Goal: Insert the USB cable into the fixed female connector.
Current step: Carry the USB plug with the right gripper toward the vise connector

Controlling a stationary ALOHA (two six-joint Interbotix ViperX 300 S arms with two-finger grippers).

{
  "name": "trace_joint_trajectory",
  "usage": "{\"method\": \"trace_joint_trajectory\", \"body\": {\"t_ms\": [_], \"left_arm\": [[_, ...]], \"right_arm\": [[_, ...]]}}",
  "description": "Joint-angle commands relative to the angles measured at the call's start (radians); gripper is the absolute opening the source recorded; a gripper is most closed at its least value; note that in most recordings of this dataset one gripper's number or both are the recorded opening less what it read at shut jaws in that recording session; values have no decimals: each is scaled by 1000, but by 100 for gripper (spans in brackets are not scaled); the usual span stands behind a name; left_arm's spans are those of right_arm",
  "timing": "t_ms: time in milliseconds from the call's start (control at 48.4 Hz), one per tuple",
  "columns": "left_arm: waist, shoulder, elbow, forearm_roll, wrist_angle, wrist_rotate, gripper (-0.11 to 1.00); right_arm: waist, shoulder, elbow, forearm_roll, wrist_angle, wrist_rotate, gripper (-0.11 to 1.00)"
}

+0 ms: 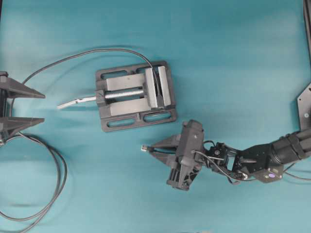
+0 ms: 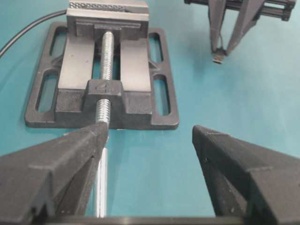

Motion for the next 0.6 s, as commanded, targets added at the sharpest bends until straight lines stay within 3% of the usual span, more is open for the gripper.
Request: {"method": "trace_joint_trajectory", "body": {"t_ms": [0,372,475,578], "left_arm": [[-2,14,-12,3,-5,-8,88],[-2,14,-12,5,-5,-8,88],[-2,14,-12,5,-3,-8,88],[-2,14,-12,3,-5,-8,88]], "right_arm": [[17,-31,-31,97,-41,-41,21],[63,5,-175,601,-176,-390,21],[80,21,-216,739,-273,-433,21],[91,43,-258,819,-350,-442,21]]}}
